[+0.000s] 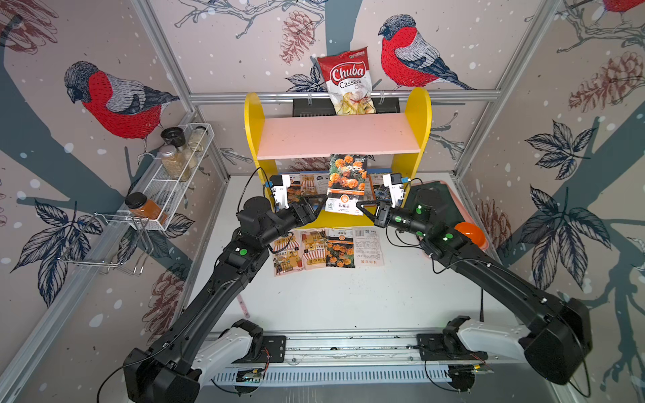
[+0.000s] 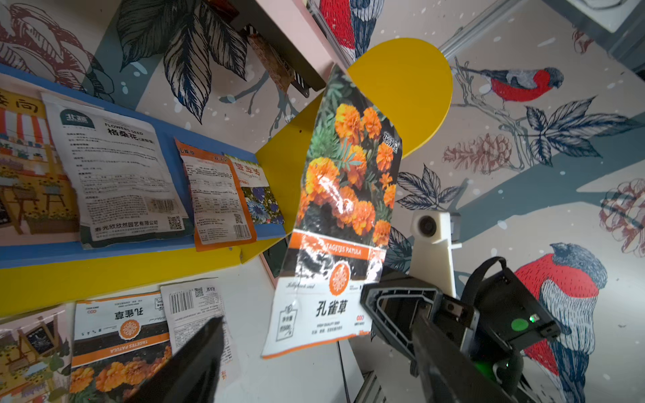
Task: Take the seed bag off the shelf
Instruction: Place the seed packet at the center of the board.
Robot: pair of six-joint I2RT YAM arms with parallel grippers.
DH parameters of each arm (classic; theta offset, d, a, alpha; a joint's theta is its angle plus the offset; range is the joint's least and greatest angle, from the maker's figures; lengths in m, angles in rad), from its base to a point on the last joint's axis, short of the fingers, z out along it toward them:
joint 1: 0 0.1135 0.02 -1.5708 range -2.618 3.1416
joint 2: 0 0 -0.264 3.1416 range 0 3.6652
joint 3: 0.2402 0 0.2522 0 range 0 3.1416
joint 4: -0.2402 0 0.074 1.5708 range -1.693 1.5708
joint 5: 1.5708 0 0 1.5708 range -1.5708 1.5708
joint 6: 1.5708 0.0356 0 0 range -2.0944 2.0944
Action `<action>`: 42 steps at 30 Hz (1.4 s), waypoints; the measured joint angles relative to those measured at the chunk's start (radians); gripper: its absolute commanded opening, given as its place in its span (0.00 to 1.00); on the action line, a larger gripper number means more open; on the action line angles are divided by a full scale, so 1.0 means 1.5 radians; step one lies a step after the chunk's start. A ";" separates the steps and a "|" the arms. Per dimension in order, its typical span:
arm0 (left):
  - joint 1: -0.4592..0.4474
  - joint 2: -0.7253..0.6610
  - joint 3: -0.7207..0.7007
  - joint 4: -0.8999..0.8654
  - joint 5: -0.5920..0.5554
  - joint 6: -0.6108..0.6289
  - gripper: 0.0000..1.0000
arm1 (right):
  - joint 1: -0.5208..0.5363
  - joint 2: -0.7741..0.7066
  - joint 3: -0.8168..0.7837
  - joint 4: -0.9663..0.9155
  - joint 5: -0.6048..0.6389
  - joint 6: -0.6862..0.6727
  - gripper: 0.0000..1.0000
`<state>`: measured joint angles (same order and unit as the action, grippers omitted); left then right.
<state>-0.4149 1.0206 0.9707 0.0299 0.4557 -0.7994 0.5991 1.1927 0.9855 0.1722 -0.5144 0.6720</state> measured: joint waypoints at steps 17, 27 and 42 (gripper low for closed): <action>0.000 -0.002 0.047 -0.232 0.112 0.307 0.97 | -0.214 -0.110 -0.080 -0.321 -0.074 -0.158 0.00; 0.000 -0.032 0.023 -0.248 0.092 0.326 0.97 | -0.251 -0.139 -0.166 -0.407 -0.032 -0.190 0.00; 0.000 -0.064 -0.021 -0.255 0.079 0.334 0.97 | -0.279 -0.019 -0.171 -0.448 0.041 -0.219 0.00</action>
<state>-0.4152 0.9241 0.9386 -0.3523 0.5747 -0.2989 0.1806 1.1648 0.7284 -0.4995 -0.4522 0.3428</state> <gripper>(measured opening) 0.969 0.070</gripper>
